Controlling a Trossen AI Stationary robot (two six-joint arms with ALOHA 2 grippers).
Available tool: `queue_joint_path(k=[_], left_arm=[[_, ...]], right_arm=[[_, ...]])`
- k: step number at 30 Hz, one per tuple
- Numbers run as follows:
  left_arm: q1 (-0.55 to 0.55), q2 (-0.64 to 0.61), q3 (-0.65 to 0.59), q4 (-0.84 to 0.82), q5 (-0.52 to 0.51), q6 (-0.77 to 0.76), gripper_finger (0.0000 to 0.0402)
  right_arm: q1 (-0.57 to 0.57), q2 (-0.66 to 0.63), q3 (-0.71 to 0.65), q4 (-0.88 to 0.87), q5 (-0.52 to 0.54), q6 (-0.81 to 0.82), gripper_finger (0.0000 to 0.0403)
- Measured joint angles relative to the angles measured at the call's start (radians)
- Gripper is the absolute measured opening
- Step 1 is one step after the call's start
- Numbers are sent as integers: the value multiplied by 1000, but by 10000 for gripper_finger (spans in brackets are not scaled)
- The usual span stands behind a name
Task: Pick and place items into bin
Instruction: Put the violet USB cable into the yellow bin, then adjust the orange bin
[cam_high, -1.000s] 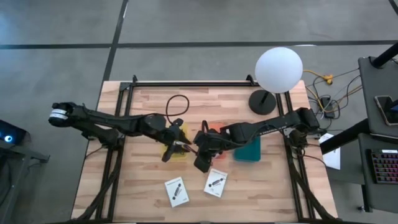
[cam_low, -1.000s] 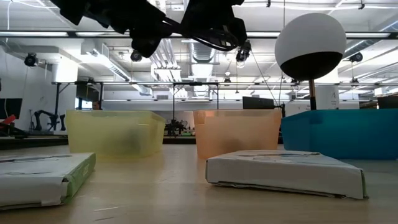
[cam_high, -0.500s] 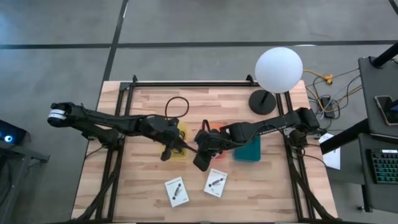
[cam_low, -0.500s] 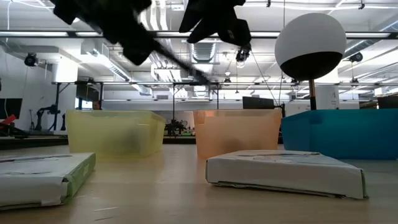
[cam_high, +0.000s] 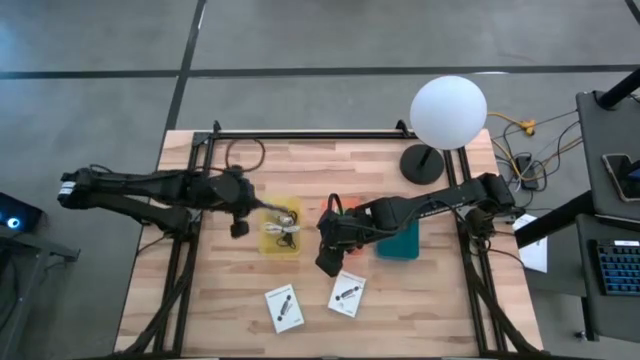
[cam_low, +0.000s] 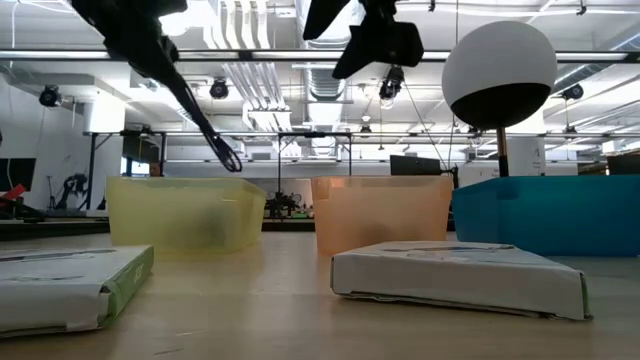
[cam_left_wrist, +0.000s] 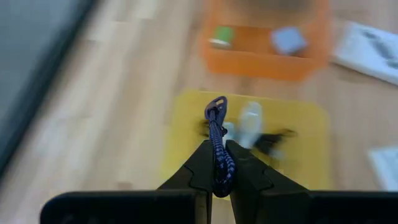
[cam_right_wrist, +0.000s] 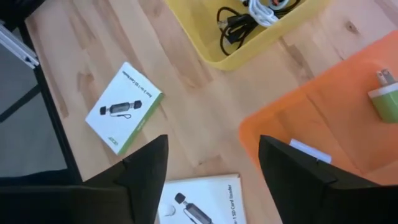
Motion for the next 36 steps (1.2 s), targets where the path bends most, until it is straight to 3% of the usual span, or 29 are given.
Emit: queue_joint_path(k=[5,9,13,15,21,29,36], left_arm=[[-31,50,-5,-15,-132,6,11],[-83,164,-7,-60,-146,5,11],[-145,279,-3,-47,-267,-10,12],[-165,335,5,-48,-281,-19,17],[-234,440,53,-47,-229,-64,67],[-278,462,120,-16,-9,-152,153],[-306,408,123,16,86,-173,195]], right_arm=[[0,0,-4,1,29,-2,239],[0,0,-5,2,31,-3,235],[0,1,-7,1,31,-3,237],[0,1,-7,1,32,-3,239],[0,1,-7,-5,32,-8,237],[0,1,-7,-5,26,-37,238],[33,2,-42,-10,-130,-107,239]])
